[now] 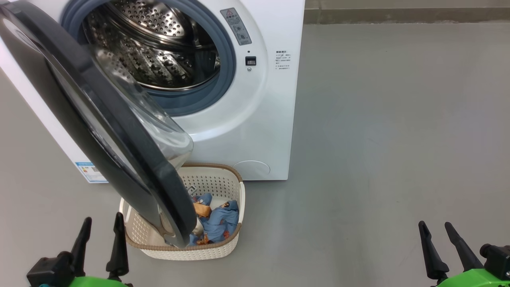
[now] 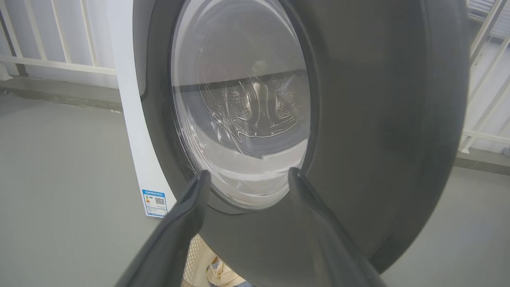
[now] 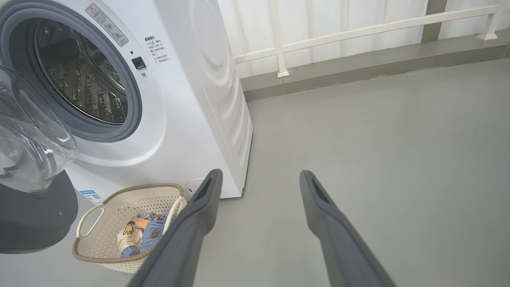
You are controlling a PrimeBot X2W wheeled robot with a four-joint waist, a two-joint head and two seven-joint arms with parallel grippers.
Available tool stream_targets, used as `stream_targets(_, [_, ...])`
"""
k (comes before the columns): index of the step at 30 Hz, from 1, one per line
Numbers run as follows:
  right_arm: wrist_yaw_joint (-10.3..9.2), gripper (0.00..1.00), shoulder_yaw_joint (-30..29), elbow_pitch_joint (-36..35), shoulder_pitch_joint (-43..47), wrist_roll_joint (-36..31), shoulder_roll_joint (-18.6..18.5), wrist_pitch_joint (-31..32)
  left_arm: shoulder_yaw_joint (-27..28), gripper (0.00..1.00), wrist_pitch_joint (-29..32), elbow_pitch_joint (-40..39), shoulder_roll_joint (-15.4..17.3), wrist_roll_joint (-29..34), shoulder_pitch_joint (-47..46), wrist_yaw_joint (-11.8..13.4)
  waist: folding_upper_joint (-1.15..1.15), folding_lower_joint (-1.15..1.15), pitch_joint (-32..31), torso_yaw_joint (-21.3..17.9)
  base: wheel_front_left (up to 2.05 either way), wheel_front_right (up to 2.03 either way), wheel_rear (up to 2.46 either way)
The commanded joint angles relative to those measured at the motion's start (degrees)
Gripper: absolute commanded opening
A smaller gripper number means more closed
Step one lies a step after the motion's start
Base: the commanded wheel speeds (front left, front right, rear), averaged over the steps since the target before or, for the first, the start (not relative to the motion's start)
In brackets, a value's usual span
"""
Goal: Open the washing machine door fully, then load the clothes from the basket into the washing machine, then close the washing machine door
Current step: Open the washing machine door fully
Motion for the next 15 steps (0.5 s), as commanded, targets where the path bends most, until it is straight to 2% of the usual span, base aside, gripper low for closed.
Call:
stream_targets(1, [0.09, 1.0, 1.0, -1.3, -0.1, -0.4, -0.7, -0.7, 1.8, 1.0, -0.4, -1.1, 0.7, 0.3, -0.7, -0.2, 0.0, 0.0, 0.0, 0.0, 0.0, 0.0, 0.0])
stream_targets(2, [0.09, 1.0, 1.1, -1.3, -0.1, -0.5, -0.6, -0.7, 1.8, 1.0, -0.4, -1.0, 0.7, 0.2, -0.7, -0.2, 0.0, 0.0, 0.0, 0.0, 0.0, 0.0, 0.0])
stream_targets(5, [0.09, 1.0, 1.1, -1.5, 0.0, -0.8, -0.7, -0.7, 1.8, 0.0, -0.4, -0.7, 0.6, -0.4, -1.1, -0.2, 0.0, 0.0, 0.0, 0.2, 0.0, 0.0, 0.0])
stream_targets(10, [0.09, 1.0, 1.1, -1.9, 0.1, -1.2, -0.7, -0.7, 3.0, 0.0, -0.4, -2.7, 0.6, -0.2, -2.7, -0.2, 0.0, 0.0, 0.1, 0.7, 0.0, 0.0, 0.0])
stream_targets(15, [0.09, 1.0, 1.2, -1.9, 0.1, -1.2, -0.7, -0.7, 5.8, 0.0, -0.4, -10.8, -0.5, 1.1, -4.4, -0.2, 0.0, 0.0, 0.1, 1.0, 0.0, 0.0, 0.0])
